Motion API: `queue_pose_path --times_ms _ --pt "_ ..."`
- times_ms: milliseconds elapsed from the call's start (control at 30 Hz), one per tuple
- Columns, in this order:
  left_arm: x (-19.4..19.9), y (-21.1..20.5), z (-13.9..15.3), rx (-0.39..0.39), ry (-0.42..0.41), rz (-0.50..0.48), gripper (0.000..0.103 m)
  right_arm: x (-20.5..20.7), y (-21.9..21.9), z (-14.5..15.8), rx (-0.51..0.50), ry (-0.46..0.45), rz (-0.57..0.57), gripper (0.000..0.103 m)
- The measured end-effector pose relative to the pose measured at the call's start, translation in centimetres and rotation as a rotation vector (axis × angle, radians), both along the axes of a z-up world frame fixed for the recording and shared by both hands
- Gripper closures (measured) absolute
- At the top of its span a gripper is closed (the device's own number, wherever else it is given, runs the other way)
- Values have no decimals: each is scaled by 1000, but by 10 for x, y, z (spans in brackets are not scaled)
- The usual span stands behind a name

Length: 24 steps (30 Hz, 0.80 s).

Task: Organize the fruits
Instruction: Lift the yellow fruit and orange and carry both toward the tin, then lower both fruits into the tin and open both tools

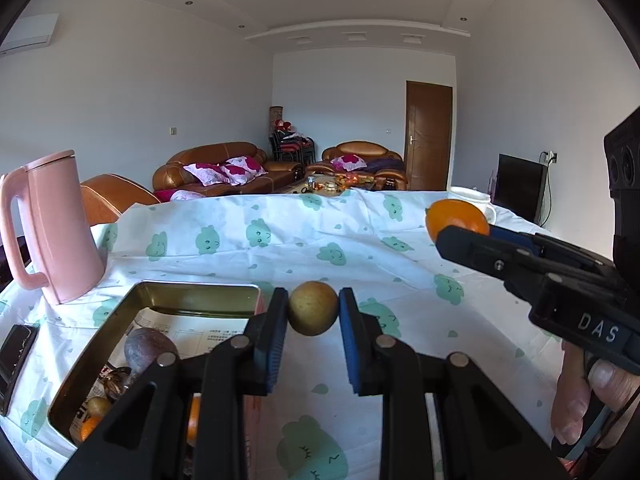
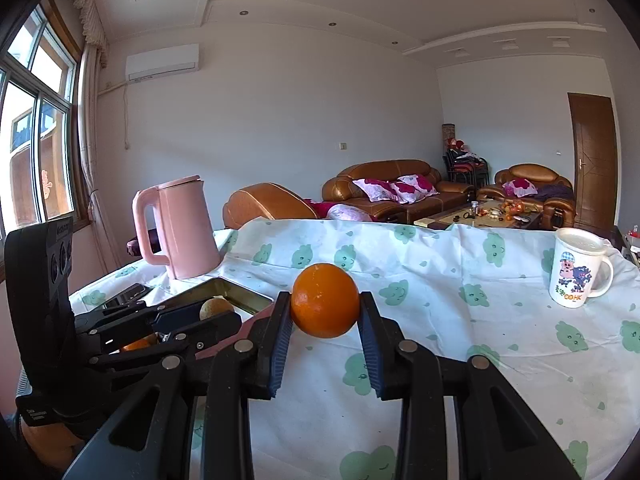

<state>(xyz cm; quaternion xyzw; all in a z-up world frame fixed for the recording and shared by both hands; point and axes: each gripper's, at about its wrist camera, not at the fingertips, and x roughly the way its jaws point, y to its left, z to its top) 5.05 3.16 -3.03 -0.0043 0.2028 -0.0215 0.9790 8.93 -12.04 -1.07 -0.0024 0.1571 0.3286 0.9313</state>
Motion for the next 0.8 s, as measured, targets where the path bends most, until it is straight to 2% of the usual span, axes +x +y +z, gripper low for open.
queue_pose_path --times_ms 467,800 --pt "-31 78 6 -9 10 139 76 -18 63 14 -33 -29 141 68" --pt "-41 115 -8 -26 58 218 76 -25 97 7 -69 -10 201 68"
